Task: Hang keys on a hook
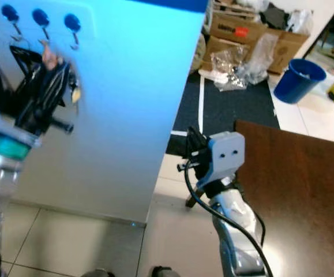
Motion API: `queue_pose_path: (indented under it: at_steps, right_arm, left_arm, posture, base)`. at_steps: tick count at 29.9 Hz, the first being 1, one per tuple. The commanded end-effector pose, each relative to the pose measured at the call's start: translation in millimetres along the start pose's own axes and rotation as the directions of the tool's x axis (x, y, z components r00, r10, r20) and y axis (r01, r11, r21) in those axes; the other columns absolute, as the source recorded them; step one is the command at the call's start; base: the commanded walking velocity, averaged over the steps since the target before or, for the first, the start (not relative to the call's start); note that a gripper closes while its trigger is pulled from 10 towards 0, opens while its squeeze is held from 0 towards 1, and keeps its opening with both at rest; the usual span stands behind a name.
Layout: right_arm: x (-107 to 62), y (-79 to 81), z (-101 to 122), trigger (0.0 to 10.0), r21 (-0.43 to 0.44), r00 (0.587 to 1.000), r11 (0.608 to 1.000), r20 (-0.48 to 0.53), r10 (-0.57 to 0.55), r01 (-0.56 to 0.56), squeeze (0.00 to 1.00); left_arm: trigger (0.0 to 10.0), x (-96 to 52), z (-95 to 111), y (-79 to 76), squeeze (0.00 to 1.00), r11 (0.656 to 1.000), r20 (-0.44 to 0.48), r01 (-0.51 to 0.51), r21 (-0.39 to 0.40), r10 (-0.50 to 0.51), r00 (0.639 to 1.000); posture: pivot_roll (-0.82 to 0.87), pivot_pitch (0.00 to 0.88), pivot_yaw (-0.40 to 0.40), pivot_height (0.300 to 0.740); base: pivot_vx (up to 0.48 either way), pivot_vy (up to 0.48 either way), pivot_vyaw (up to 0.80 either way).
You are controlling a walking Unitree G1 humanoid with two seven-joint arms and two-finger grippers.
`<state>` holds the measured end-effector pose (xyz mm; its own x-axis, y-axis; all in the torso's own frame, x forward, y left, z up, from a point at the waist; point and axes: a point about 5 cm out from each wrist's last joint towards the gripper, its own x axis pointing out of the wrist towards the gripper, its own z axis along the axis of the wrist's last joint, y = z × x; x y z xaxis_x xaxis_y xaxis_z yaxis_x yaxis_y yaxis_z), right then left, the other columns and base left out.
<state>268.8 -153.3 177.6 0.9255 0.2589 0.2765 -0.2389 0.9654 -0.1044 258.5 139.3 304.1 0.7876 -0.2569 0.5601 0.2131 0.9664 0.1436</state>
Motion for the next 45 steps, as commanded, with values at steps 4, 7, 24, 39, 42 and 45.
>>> queue_pose_path:
  at_steps: [4,7,24,39,42,45]
  right_arm:
    - [-1.0,-2.6,-0.1,10.0,-0.01,1.0,1.0,-0.004,-0.008,0.008,0.0]
    - [-1.6,-3.1,-0.2,10.0,-0.011,1.0,1.0,-0.004,-0.012,0.012,0.0]
    - [-2.9,-3.1,-0.8,10.0,-0.011,1.0,1.0,-0.005,-0.017,0.017,0.0]
    - [-3.0,-2.7,-1.3,10.0,-0.011,1.0,1.0,-0.008,-0.012,0.012,0.0]
    - [-3.2,-2.3,-1.7,10.0,-0.01,1.0,1.0,-0.008,-0.013,0.013,0.0]
    - [-3.1,-1.9,-1.7,10.0,-0.009,1.0,1.0,-0.007,-0.013,0.013,0.0]
  left_arm:
    - [10.0,17.5,11.5,6.5,0.0,1.0,0.066,-0.008,0.001,0.008,0.998]
    - [10.0,21.6,16.9,8.8,0.0,1.0,0.09,-0.008,-0.005,0.009,0.996]
    - [10.0,15.8,16.4,4.9,0.0,0.999,0.066,0.045,-0.012,-0.044,0.997]
    - [10.0,13.2,18.1,1.8,0.0,0.997,0.066,0.064,-0.043,-0.062,0.996]
    - [10.0,14.6,22.4,5.5,0.0,0.997,0.082,0.051,-0.057,-0.046,0.996]
    - [10.0,13.2,23.0,9.9,0.0,0.998,0.078,0.046,-0.045,-0.042,0.996]
  posture:
    - [0.05,0.09,-0.001,0.74]
    - [0.04,0.087,0.002,0.74]
    - [0.04,0.093,0.009,0.74]
    - [0.04,0.092,0.006,0.74]
    - [0.04,0.092,0.006,0.74]
    - [0.04,0.091,0.006,0.74]
  base:
    - [0.0,0.0,0.0]
    - [0.0,0.0,0.0]
    - [0.0,0.0,0.0]
    - [0.0,0.0,0.0]
    - [0.0,0.0,0.0]
    - [0.0,0.0,0.0]
